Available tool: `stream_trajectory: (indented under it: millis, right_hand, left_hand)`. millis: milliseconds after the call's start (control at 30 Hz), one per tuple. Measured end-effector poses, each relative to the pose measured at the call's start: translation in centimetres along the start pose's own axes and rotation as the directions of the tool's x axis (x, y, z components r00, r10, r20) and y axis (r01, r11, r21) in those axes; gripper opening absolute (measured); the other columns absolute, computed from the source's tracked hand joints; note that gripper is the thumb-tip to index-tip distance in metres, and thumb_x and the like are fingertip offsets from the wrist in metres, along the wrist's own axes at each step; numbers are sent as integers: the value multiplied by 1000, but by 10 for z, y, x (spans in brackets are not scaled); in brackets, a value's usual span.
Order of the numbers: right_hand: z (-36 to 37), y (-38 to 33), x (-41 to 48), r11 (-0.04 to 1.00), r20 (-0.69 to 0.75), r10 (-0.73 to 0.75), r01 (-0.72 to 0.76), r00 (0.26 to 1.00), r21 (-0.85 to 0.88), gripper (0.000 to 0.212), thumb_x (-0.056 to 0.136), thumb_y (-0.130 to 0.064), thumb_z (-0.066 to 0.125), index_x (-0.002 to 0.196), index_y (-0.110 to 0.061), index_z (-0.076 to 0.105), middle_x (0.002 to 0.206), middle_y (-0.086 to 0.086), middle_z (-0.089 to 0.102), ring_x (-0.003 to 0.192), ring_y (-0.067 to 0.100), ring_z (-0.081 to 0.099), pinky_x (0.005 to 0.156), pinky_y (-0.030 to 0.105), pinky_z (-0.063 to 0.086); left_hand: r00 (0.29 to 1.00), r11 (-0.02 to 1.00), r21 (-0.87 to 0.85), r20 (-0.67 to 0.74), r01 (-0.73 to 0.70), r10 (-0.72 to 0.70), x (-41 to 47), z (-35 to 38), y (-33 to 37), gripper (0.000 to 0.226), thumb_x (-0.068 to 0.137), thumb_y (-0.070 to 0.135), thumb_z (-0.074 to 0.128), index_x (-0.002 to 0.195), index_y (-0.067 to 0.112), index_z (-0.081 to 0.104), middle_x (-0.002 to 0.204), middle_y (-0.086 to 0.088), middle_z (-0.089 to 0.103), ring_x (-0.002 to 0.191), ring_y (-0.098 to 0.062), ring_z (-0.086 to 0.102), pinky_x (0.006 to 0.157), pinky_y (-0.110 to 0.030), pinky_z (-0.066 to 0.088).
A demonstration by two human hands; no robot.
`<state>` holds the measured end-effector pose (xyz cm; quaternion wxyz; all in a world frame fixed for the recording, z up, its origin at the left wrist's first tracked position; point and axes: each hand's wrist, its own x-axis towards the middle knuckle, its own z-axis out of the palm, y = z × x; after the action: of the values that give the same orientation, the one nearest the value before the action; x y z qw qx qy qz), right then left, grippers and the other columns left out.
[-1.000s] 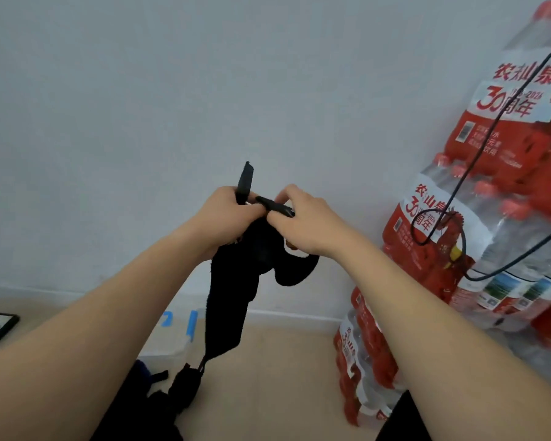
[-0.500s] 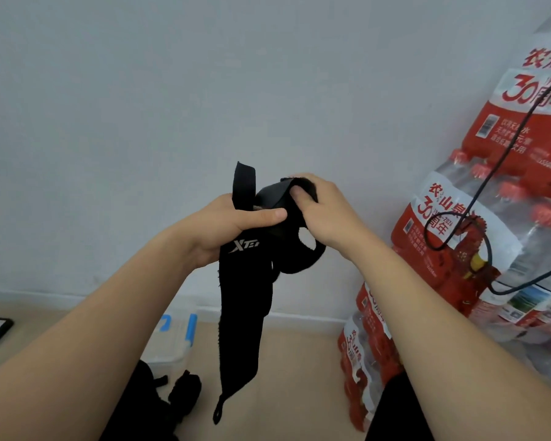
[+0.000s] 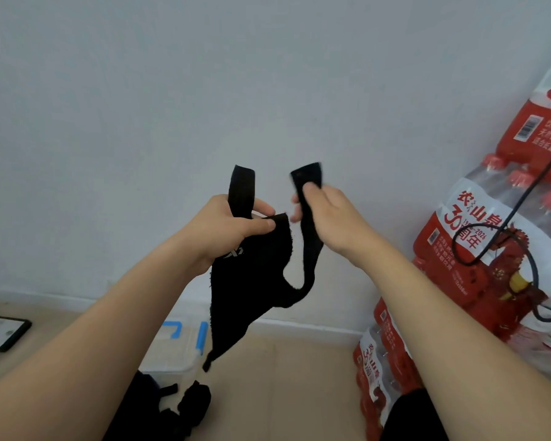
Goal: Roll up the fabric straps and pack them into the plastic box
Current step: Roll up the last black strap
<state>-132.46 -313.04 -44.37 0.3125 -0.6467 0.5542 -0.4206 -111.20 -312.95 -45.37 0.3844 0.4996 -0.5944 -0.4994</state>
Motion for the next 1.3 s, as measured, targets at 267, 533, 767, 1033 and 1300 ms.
stream_trajectory:
  millis: [267, 533, 767, 1033, 1300]
  right_hand:
    - [-22, -16, -4, 996, -277, 1, 24, 961, 85, 41, 92, -65, 43, 102, -27, 54, 78, -22, 53, 67, -3, 51, 70, 32, 38]
    - [-16, -38, -18, 978, -294, -133, 173, 947, 116, 13, 100, -20, 59, 108, -20, 48, 78, -10, 45, 52, -5, 45, 55, 13, 40]
    - [13, -21, -35, 983, 323, 84, -26, 943, -181, 5, 100, -32, 76, 104, -34, 77, 59, -19, 55, 50, -3, 51, 61, 18, 38]
    - [14, -23, -28, 937, 155, 169, -207, 973, 281, 32, 108, -24, 65, 77, -18, 63, 48, -9, 38, 41, 6, 38, 46, 15, 38]
    - [-9, -14, -23, 752, 353, 494, -595, 794, 285, 25, 100, -13, 50, 116, -5, 68, 64, 10, 62, 48, 19, 53, 49, 27, 46]
  left_hand:
    - [991, 962, 266, -133, 63, -28, 8, -5, -14, 17, 100, 27, 70, 106, 11, 67, 94, -5, 76, 82, -21, 75, 72, -32, 57]
    - [993, 990, -107, -75, 88, -96, 0, -11, -1, 15, 98, 20, 49, 103, 7, 55, 86, -14, 74, 75, -35, 81, 58, -33, 63]
    - [998, 930, -364, -11, 53, -61, 0, -13, -2, 22, 109, 20, 65, 119, 2, 73, 110, -13, 83, 99, -28, 82, 81, -34, 65]
    - [943, 927, -313, 315, 206, -103, -2, -18, -1, 43, 102, 52, 67, 128, 20, 79, 127, -8, 77, 114, -30, 76, 98, -43, 63]
    - [980, 991, -79, 177, 108, -93, -6, -12, -11, 27, 106, 34, 69, 116, 11, 81, 112, -10, 83, 98, -24, 80, 78, -35, 65]
